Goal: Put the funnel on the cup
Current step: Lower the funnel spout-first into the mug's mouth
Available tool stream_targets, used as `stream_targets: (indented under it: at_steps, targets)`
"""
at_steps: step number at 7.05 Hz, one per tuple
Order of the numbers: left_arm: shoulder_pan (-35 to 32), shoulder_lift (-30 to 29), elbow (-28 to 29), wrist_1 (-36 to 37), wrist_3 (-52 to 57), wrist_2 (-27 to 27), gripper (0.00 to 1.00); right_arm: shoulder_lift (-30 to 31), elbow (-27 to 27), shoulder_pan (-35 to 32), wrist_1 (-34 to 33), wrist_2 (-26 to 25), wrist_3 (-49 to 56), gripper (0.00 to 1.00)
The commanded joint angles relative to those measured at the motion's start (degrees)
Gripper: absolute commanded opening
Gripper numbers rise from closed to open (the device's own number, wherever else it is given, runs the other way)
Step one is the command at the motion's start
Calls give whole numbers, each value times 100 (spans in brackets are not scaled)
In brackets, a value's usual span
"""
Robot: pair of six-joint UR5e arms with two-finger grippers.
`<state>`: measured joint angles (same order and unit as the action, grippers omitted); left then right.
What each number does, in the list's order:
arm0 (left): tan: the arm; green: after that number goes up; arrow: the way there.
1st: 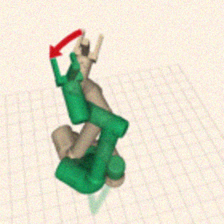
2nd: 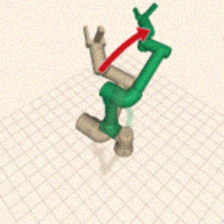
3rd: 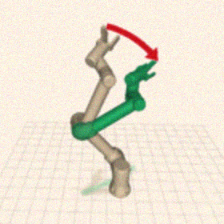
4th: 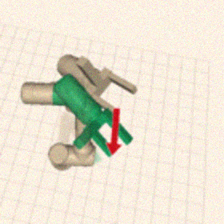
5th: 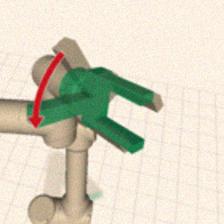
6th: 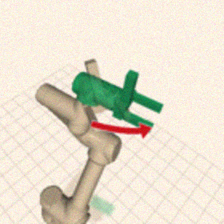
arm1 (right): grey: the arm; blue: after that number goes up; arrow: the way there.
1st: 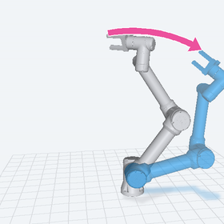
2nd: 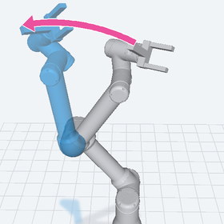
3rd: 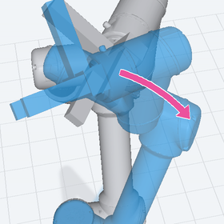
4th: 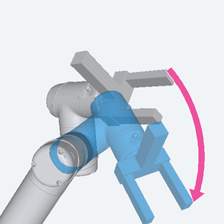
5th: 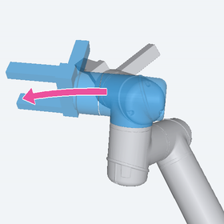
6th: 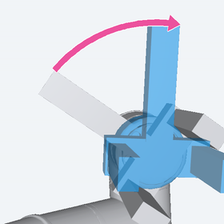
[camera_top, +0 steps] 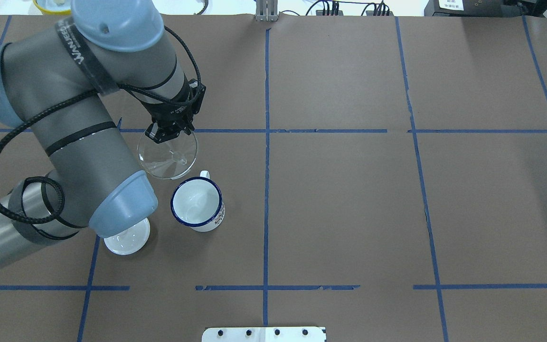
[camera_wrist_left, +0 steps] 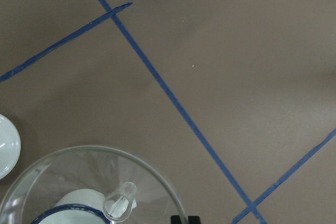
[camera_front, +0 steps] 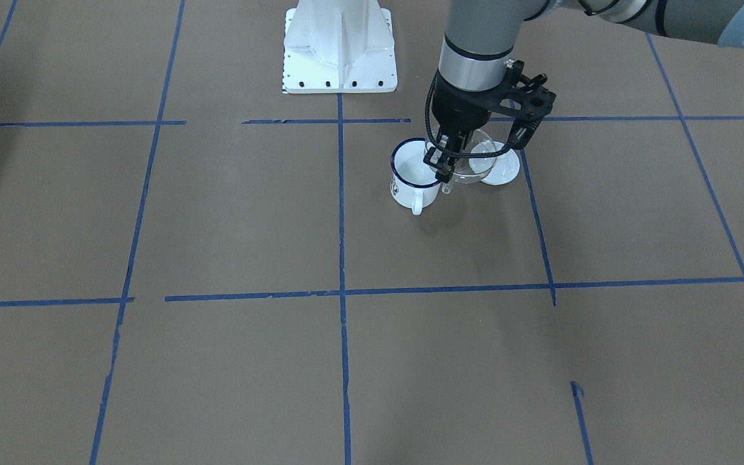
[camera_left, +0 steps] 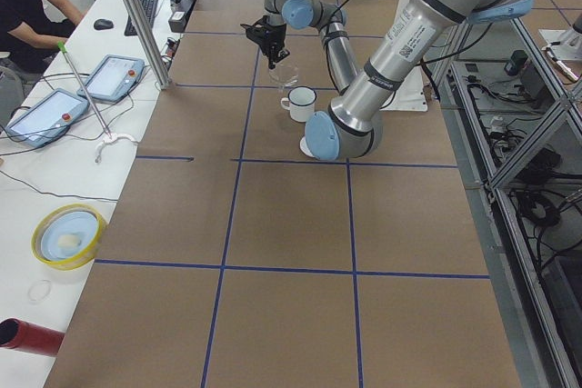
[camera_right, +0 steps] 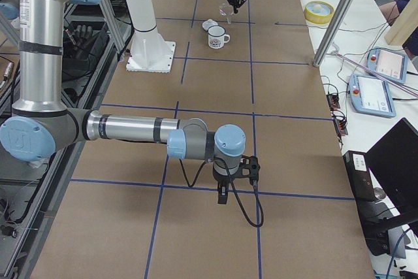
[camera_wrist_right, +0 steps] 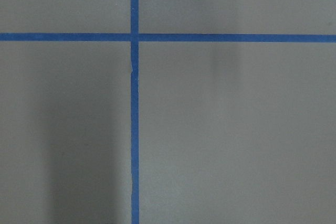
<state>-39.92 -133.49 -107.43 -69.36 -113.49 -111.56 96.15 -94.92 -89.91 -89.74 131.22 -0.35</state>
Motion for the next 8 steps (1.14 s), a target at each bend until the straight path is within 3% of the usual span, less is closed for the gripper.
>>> stream_targets:
  at_steps: [1, 8]
  targets:
    - [421, -10, 204, 37, -15, -24, 0, 0, 0, 0, 0, 0, 0, 100]
    - [582, -1, 529, -225, 275, -41, 0, 0, 0, 0, 0, 0, 0, 100]
